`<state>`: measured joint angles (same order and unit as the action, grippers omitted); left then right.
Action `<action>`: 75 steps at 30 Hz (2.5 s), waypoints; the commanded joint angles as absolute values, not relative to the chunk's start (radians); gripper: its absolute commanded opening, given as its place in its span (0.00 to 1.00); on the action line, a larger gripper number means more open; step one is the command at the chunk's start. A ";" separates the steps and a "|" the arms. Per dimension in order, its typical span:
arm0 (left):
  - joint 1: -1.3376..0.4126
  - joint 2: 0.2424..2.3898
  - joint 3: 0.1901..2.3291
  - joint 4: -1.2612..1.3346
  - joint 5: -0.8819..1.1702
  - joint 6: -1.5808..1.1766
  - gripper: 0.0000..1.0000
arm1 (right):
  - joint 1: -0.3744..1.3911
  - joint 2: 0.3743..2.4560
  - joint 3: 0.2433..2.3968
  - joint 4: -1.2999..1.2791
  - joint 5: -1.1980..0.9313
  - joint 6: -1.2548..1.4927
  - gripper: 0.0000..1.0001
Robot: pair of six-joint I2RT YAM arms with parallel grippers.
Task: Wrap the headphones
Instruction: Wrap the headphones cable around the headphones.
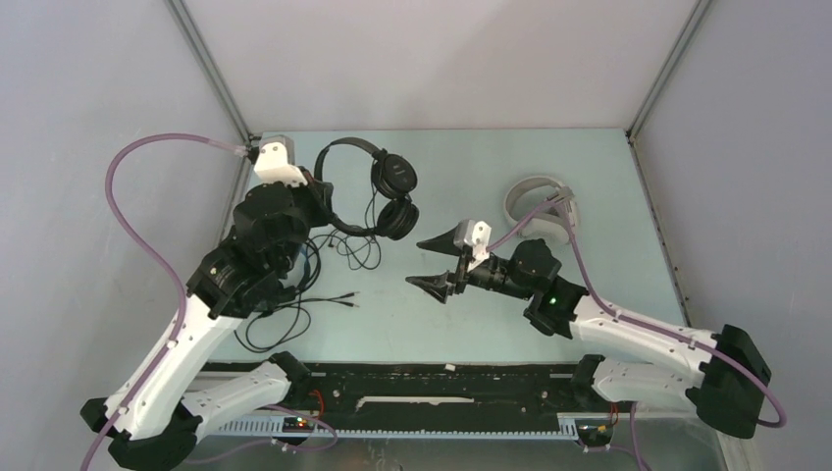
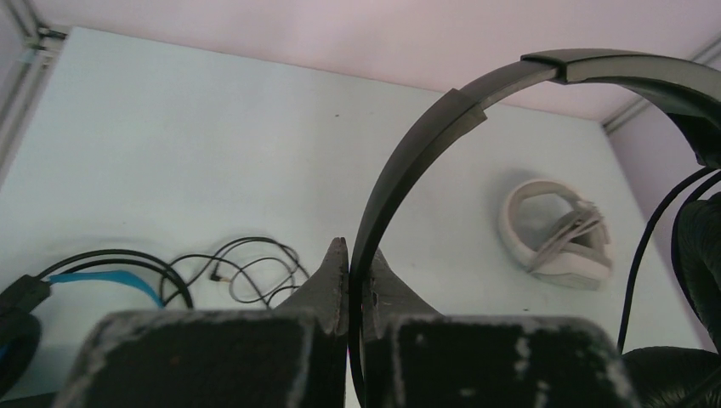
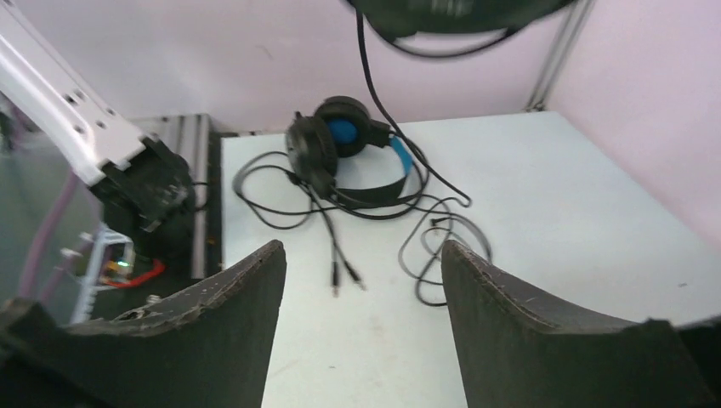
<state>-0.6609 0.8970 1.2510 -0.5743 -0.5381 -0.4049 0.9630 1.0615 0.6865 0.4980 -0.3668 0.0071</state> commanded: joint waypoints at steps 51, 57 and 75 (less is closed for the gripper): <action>-0.658 0.907 1.375 -0.511 -0.439 -0.471 0.00 | 0.937 1.559 0.615 1.398 -0.430 -0.033 0.00; -0.637 0.934 1.397 -0.518 -0.470 -0.453 0.00 | 0.945 1.449 0.551 1.250 -0.421 -0.059 0.00; -0.520 0.904 1.375 -0.498 -0.181 -0.594 0.00 | 0.890 1.506 0.529 1.274 -0.328 -0.005 0.00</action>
<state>-0.5453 0.9478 1.3231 -0.5713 -0.3058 -0.5083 0.9058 1.4666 0.5316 1.2324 -0.3573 -0.0315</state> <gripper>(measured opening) 0.025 0.015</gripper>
